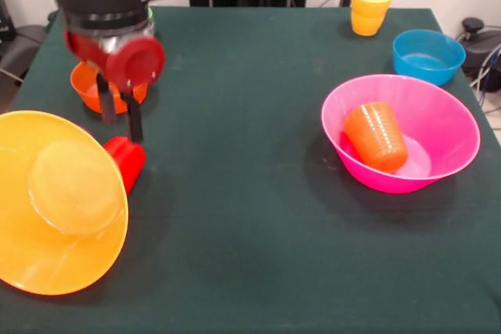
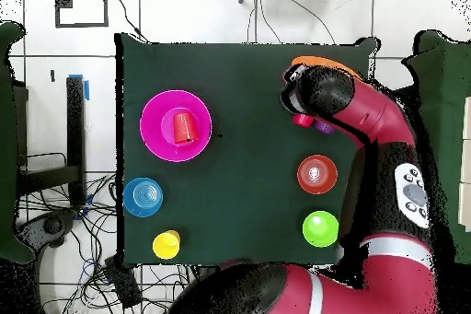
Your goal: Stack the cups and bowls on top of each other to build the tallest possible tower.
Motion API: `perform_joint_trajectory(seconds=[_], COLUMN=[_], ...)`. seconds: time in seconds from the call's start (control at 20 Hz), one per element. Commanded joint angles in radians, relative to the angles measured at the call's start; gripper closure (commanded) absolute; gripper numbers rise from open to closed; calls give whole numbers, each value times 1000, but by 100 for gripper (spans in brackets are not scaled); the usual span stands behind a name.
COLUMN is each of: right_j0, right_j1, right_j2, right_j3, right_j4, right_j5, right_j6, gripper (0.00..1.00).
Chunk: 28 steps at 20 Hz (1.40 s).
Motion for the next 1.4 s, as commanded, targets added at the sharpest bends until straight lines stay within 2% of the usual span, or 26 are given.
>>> perform_joint_trajectory(seconds=[0.05,0.45,1.0,1.4], right_j0=[-10,-11,-16,-10], right_j1=[147,90,46,3], right_j2=[227,230,239,270], right_j3=[-198,-182,-130,-214], right_j4=[-123,-134,-151,-148], right_j5=[195,265,259,388], right_j6=[-369,-341,-306,-339], gripper=[0,0,0,0])
